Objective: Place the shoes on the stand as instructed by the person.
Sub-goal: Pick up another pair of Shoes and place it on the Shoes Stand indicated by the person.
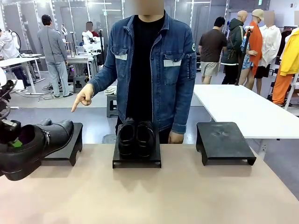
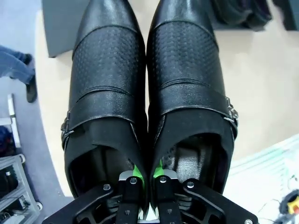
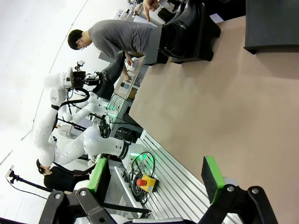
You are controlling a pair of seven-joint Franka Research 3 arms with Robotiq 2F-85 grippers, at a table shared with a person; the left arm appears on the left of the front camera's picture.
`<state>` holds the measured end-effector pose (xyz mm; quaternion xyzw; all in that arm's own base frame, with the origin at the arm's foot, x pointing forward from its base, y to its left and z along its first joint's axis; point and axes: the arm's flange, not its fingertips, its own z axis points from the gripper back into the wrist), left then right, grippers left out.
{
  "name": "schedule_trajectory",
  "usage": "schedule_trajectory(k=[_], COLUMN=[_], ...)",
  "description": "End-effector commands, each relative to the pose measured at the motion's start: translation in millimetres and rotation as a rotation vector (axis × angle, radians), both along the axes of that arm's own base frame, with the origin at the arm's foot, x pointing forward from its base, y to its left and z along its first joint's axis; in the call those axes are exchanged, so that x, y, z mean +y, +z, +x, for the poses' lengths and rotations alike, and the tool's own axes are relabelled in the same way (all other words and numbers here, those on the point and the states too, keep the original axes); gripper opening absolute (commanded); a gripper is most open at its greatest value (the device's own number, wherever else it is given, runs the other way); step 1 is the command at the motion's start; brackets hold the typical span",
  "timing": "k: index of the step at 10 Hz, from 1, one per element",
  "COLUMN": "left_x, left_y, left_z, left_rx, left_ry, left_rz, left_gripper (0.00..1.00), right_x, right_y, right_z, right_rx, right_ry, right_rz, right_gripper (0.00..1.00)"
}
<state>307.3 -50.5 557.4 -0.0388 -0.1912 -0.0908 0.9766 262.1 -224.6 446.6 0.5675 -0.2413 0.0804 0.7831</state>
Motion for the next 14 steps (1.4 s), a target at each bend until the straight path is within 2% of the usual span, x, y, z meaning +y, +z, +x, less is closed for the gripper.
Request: schedule_trajectory(k=[1,2,3,4,9,10,11,13,14], left_x=[8.1,9.8,7.8,12.1,12.1,10.5,11.1,11.8,10.9], left_y=[-1.7,-2.2,-1.3,-9.7,-9.7,-17.4,-16.8,-17.4,-17.9], left_z=[12.4,15.6,15.9,10.0,10.0,11.9,28.9,71.9,89.9], left_rx=[-0.043,-0.056,-0.036,-0.014,-0.014,0.005,-0.090,-0.118,-0.153], left_ry=[0.006,0.011,0.000,0.028,0.028,0.028,0.085,0.144,0.136], left_rz=[-0.029,-0.048,-0.071,-0.020,-0.020,-0.027,0.041,0.071,0.076], left_gripper=[0.00,0.00,0.00,0.00,0.00,0.07,0.07,0.07,0.07], right_x=[-1.1,-1.1,-1.1,-1.1,-1.1,-1.1,-1.1,-1.1,-1.1], right_y=[1.2,1.2,1.2,1.2,1.2,1.2,1.2,1.2,1.2], right_z=[-1.5,-1.5,-1.5,-1.5,-1.5,-1.5,-1.5,-1.5,-1.5], right_rx=[-0.018,-0.018,-0.018,-0.018,-0.018,-0.018,-0.018,-0.018,-0.018], right_ry=[0.006,0.006,0.006,0.006,0.006,0.006,0.006,0.006,0.006], right_rz=[0.004,0.004,0.004,0.004,0.004,0.004,0.004,0.004,0.004], right_gripper=[1.00,1.00,1.00,1.00,1.00,1.00,1.00,1.00,1.00])
